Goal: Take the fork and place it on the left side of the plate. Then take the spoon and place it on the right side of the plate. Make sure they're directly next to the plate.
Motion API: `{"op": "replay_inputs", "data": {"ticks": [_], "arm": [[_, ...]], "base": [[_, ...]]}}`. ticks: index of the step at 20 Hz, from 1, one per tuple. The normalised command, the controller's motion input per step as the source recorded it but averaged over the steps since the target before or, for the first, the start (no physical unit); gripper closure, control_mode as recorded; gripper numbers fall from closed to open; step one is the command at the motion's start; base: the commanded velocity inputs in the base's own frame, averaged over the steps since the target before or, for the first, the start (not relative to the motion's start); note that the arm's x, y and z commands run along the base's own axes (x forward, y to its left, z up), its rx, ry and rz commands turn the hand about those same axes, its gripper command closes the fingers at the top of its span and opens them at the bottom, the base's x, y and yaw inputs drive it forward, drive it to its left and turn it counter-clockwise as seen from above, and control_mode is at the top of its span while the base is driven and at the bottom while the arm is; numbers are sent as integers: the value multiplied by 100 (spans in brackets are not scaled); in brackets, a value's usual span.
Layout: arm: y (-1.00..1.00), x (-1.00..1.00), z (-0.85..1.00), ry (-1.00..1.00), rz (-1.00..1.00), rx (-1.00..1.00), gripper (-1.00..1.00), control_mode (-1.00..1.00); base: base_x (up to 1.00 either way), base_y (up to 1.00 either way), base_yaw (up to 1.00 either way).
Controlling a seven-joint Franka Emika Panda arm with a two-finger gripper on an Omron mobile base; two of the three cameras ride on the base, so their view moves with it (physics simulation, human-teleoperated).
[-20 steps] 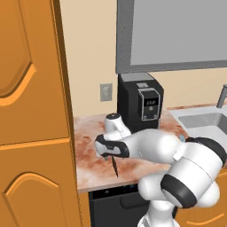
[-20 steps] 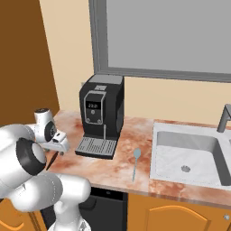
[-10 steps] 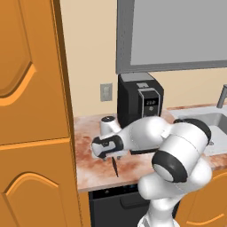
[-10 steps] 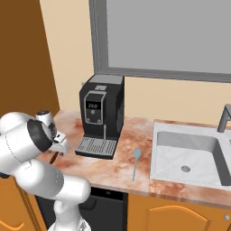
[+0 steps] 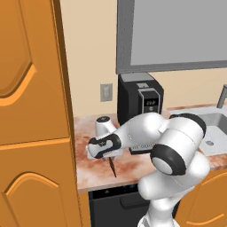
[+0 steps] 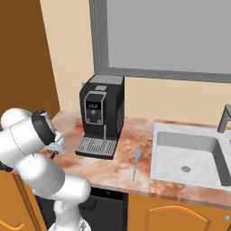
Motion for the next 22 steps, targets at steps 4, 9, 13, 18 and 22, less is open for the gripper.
{"op": "replay_inputs", "data": {"ticks": [4,9,13,18,22], "arm": [[-7,-32,-37,-6,0,1,100,-100],[-34,-33,-4,-5,-5,11,100,-100],[-49,-26,11,-1,-13,12,100,-100],[-47,-17,61,-4,-12,7,100,-100],[-11,-19,94,-10,-7,1,100,-100]], "base": [[0,0,0],[0,0,0],[0,0,0],[0,0,0],[0,0,0]]}}
